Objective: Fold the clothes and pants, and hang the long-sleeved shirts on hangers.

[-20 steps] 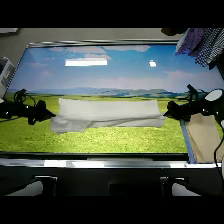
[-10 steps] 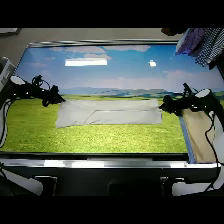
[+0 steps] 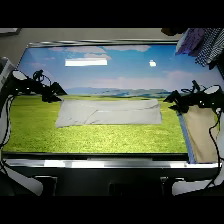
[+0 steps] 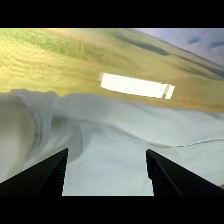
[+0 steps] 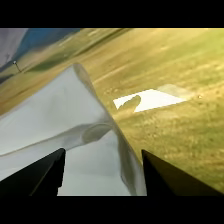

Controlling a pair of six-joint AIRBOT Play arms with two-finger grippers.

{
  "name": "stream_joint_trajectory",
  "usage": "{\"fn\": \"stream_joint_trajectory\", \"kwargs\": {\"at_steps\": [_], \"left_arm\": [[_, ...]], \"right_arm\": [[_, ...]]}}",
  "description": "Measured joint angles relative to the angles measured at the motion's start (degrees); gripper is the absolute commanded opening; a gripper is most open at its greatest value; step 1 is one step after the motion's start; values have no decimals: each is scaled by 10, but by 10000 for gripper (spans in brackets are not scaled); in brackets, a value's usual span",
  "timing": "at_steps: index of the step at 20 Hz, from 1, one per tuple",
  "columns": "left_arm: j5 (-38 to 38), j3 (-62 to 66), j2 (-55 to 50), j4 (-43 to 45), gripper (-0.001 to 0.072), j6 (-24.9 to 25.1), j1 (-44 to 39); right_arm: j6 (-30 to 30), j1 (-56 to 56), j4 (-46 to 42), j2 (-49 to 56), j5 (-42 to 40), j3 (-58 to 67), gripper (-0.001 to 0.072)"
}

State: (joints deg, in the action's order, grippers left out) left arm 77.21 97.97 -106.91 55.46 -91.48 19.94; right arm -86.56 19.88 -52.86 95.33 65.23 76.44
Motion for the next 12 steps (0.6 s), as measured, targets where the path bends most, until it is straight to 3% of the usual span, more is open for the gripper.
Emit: {"fn": "stream_joint_trajectory", "kwargs": {"at_steps": [3, 9, 11, 12], "left_arm": [[9, 5, 31, 35, 564, 0, 1], [19, 8, 62, 61, 563, 0, 2], [22, 8, 65, 64, 563, 0, 1], [23, 8, 66, 64, 561, 0, 1]], "right_arm": [[-2, 3, 3, 23, 23, 10, 653], [35, -27, 50, 72, 38, 16, 648], [41, -46, 62, 85, 35, 16, 514], [41, -55, 62, 90, 31, 16, 381]]}}
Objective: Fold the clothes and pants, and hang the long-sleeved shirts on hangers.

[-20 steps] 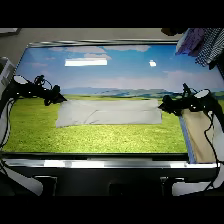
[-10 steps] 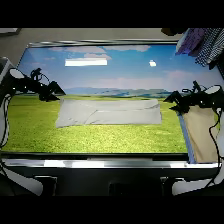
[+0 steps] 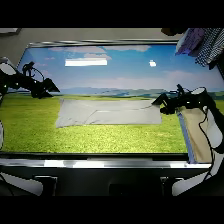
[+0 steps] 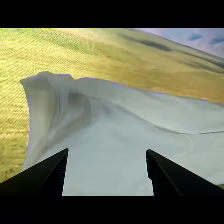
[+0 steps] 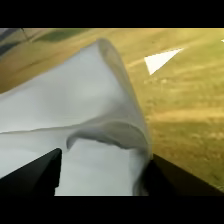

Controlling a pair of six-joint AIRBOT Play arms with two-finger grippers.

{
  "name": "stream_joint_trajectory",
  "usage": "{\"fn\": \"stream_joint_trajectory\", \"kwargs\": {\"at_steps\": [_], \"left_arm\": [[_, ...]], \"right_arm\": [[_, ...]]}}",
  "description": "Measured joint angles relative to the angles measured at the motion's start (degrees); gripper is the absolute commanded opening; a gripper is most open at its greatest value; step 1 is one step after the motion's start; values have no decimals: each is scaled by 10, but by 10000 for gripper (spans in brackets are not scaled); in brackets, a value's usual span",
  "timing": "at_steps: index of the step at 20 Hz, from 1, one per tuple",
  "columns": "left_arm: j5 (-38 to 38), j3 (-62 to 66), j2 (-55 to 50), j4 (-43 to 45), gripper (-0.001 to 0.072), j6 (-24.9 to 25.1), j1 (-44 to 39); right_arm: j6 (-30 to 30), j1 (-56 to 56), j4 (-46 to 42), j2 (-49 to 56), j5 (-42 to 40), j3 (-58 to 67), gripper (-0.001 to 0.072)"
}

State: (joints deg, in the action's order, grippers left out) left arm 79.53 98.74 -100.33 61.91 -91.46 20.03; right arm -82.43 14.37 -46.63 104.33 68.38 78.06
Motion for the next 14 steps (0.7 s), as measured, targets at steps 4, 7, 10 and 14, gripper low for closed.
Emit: {"fn": "stream_joint_trajectory", "kwargs": {"at_steps": [4, 7, 10, 14], "left_arm": [[5, 0, 1, 1, 102, 0, -6], [7, 0, 0, 1, 11, -1, -27], [-7, -7, -14, -2, 11, -24, -77], [-84, -33, -49, -73, 10, -58, -180]], "right_arm": [[4, -29, -9, 5, -18, -1, 26], [2, -35, -20, -25, -20, 0, 25], [-40, -37, -58, -76, 14, 21, 25], [-94, -38, -114, -140, 81, 70, 26]]}}
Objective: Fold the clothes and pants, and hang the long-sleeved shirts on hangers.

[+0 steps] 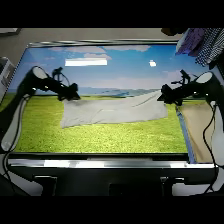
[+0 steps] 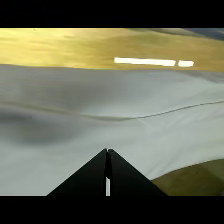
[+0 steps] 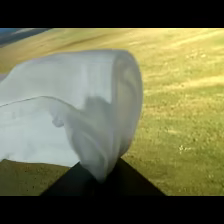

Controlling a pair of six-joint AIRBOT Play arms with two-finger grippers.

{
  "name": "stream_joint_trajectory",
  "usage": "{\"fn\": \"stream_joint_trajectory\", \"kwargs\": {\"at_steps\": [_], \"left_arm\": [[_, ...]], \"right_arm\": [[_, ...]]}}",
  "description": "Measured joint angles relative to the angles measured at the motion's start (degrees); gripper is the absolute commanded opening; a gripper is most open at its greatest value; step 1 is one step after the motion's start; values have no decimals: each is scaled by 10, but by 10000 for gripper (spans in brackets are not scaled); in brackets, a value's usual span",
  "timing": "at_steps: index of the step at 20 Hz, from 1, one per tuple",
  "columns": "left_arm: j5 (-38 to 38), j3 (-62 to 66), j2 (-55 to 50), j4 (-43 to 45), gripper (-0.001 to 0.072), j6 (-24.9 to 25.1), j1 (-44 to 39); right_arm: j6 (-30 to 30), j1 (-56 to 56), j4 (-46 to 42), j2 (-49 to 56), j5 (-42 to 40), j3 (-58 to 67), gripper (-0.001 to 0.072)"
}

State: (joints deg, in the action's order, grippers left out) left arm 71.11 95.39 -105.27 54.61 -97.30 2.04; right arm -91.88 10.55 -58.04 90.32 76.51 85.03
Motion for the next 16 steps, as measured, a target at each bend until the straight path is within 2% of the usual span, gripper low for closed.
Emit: {"fn": "stream_joint_trajectory", "kwargs": {"at_steps": [8, 13, 16], "left_arm": [[-206, -11, -96, -243, 10, -17, -237], [-294, -11, -136, -364, 10, -17, -325], [-315, -9, -147, -399, 10, -17, -348]], "right_arm": [[-68, 0, -59, -109, 111, 61, 25], [-98, 0, -80, -151, 150, 68, 25], [-105, 0, -86, -162, 159, 68, 25]]}}
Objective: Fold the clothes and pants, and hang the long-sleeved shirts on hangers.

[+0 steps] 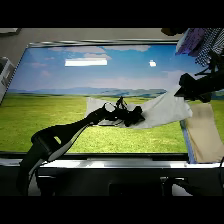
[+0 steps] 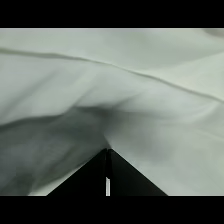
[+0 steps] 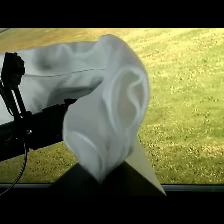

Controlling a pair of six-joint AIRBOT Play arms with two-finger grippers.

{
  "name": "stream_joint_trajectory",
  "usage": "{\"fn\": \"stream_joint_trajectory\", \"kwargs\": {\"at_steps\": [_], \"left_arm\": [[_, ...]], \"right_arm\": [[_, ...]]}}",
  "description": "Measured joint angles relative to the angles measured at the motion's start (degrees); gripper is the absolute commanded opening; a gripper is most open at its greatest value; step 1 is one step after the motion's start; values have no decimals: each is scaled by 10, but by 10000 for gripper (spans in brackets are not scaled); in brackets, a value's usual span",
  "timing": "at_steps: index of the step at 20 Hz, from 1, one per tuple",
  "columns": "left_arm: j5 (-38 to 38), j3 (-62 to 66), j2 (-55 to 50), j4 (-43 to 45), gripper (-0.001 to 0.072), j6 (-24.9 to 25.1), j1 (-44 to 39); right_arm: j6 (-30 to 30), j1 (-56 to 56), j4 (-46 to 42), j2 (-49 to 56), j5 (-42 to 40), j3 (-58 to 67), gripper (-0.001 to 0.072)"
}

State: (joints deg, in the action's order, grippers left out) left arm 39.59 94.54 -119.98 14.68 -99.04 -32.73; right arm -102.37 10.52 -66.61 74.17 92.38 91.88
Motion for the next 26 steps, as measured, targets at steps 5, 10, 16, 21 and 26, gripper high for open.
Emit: {"fn": "stream_joint_trajectory", "kwargs": {"at_steps": [5, 10, 16, 21, 26], "left_arm": [[50, 0, 25, 10, 9, 13, 34], [203, 1, 143, 203, 10, -29, 159], [414, 1, 308, 420, 12, -23, 339], [495, 1, 379, 480, 13, 5, 453], [518, 1, 396, 494, 12, 13, 488]], "right_arm": [[-24, 0, -6, -5, -8, 0, 25], [-81, -43, 62, -2, -66, 0, 25], [-188, -222, 76, 41, -202, -1, 25], [-252, -364, 76, 124, -349, -1, 25], [-271, -440, 103, 208, -452, -1, 26]]}}
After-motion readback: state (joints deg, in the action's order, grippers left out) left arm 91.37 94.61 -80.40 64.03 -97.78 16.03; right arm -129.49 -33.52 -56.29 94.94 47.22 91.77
